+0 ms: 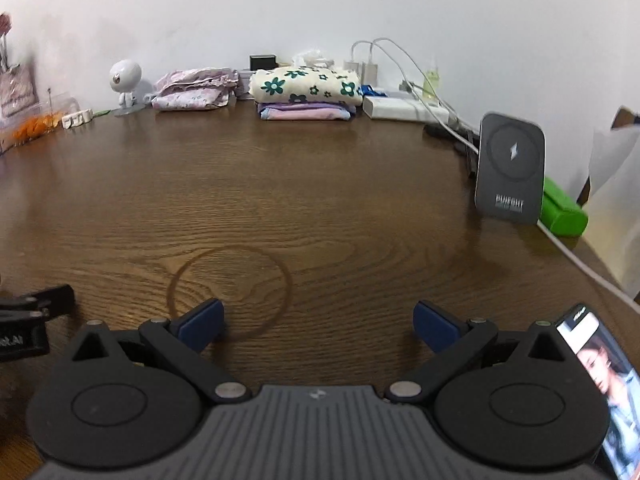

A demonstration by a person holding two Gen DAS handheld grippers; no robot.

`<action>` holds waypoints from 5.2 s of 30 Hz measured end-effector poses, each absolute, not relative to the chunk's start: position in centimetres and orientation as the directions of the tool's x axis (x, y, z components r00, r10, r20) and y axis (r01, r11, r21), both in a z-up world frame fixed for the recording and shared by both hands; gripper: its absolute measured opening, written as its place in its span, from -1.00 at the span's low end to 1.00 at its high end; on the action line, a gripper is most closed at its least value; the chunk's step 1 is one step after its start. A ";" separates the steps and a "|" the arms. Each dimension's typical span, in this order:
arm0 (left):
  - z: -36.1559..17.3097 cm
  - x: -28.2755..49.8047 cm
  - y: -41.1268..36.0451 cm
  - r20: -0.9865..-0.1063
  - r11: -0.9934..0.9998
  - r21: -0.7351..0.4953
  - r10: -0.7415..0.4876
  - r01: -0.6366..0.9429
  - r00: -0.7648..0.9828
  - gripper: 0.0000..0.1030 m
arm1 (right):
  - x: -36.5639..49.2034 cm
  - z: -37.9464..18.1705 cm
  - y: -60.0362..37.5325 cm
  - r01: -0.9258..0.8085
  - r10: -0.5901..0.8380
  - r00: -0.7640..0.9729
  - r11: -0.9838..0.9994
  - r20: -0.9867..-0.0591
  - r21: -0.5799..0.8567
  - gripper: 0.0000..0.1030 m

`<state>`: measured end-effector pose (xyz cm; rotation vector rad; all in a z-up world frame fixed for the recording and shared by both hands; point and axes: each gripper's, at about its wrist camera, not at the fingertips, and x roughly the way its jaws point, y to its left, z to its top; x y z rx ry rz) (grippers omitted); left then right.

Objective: Fold clothes

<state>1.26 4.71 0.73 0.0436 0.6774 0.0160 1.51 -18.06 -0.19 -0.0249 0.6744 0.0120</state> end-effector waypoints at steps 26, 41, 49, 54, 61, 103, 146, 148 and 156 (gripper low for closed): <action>0.5 0.8 3.9 -0.625 0.996 0.017 -0.055 0.084 0.779 1.00 | 1.7 -0.1 -17.3 -0.102 0.086 0.773 0.995 -0.628 0.011 0.99; 0.5 0.6 4.0 -0.624 0.998 0.018 -0.031 0.053 0.781 1.00 | 1.4 -0.2 -17.6 -0.102 0.087 0.777 0.995 -0.623 0.011 0.99; 0.4 0.5 3.9 -0.624 0.998 0.018 -0.031 0.054 0.781 1.00 | 1.4 -0.2 -17.6 -0.105 0.089 0.777 0.994 -0.624 0.012 0.99; 0.5 0.5 4.0 -0.624 0.998 0.018 -0.032 0.055 0.781 1.00 | 1.4 -0.3 -17.6 -0.105 0.089 0.777 0.994 -0.623 0.011 0.99; 0.4 0.5 3.9 -0.624 0.998 0.018 -0.031 0.054 0.781 1.00 | 1.4 -0.3 -17.6 -0.105 0.089 0.777 0.994 -0.623 0.011 0.99; 0.4 0.5 3.8 -0.623 0.998 0.017 -0.031 0.053 0.782 1.00 | 1.3 -0.3 -17.5 -0.104 0.088 0.777 0.995 -0.623 0.011 0.99; 0.4 0.7 3.7 -0.622 1.000 0.018 0.015 -0.005 0.783 1.00 | 1.4 -0.2 -17.6 -0.105 0.090 0.777 0.994 -0.623 0.012 0.99; 0.4 0.6 3.7 -0.622 1.000 0.018 0.015 -0.005 0.783 1.00 | 1.4 -0.2 -17.5 -0.104 0.089 0.777 0.994 -0.623 0.012 0.99; 0.4 0.7 3.6 -0.622 1.000 0.018 0.016 -0.006 0.783 1.00 | 1.4 -0.2 -17.5 -0.104 0.089 0.777 0.994 -0.623 0.012 0.99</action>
